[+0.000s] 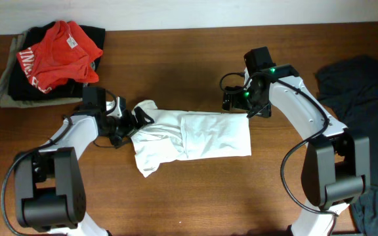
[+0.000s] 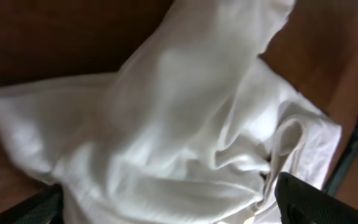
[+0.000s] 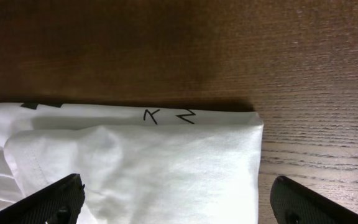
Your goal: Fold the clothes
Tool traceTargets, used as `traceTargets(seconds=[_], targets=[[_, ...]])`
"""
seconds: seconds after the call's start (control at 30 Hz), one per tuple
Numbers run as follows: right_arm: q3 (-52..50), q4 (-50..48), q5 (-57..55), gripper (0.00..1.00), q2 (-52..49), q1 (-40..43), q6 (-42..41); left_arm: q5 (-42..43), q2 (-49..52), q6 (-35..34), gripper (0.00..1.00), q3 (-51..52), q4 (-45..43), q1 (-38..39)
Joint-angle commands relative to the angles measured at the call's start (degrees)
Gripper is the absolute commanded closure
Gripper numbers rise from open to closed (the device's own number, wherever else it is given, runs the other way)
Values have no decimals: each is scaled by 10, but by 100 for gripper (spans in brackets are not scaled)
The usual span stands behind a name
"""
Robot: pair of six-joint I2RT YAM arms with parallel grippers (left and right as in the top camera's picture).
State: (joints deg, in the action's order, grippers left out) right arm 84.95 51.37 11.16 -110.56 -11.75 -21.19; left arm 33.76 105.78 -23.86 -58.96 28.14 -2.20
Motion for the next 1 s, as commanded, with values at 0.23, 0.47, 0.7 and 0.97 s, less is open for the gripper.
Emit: traceTargets(seconds=[0.23, 0.47, 0.7, 0.97], targets=[[-4, 0, -14, 1, -3, 2, -1, -36, 52, -4, 21, 23, -35, 5], [-4, 0, -14, 1, -3, 2, -1, -36, 72, -3, 24, 23, -38, 37], [-4, 0, -14, 1, -3, 2, -1, -39, 80, -3, 43, 23, -46, 54], [-5, 2, -29, 1, -3, 2, -1, -96, 80, -3, 100, 10, -19, 33]])
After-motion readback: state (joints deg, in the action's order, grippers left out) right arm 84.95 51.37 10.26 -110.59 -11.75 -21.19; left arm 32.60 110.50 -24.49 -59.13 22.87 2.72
